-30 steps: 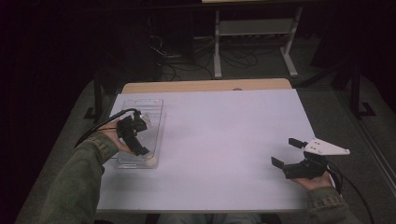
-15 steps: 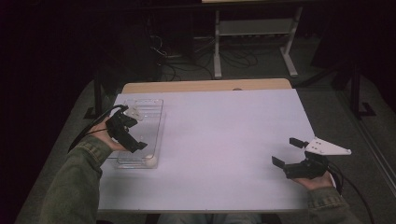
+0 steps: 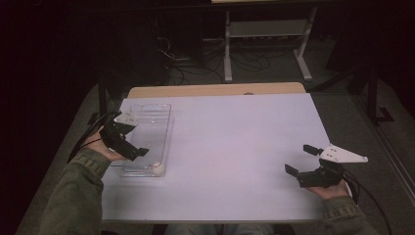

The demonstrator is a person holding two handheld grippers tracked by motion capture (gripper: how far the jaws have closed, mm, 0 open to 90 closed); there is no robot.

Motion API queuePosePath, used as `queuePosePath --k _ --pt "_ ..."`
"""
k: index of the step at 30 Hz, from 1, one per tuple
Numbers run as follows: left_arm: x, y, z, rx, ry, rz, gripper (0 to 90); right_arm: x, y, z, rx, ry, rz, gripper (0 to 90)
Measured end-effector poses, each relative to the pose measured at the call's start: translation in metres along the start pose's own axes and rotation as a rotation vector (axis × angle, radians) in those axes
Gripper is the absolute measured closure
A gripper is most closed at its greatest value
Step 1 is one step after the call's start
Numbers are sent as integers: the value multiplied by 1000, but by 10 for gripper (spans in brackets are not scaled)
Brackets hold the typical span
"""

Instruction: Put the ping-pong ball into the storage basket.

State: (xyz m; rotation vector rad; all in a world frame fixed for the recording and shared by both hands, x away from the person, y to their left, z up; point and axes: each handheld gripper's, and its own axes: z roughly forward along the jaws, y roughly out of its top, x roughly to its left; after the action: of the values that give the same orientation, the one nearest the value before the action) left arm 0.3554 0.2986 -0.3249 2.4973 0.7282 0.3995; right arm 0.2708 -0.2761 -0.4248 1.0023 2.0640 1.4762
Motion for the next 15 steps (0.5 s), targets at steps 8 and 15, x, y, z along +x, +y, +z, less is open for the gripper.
queuePosePath --k 8,15 --pt "-4 -5 -9 -72 15 -16 0 0 0 0 1 1 3 0" --pt "-6 -10 -13 -103 22 -29 0 0 0 0 -3 1 3 0"
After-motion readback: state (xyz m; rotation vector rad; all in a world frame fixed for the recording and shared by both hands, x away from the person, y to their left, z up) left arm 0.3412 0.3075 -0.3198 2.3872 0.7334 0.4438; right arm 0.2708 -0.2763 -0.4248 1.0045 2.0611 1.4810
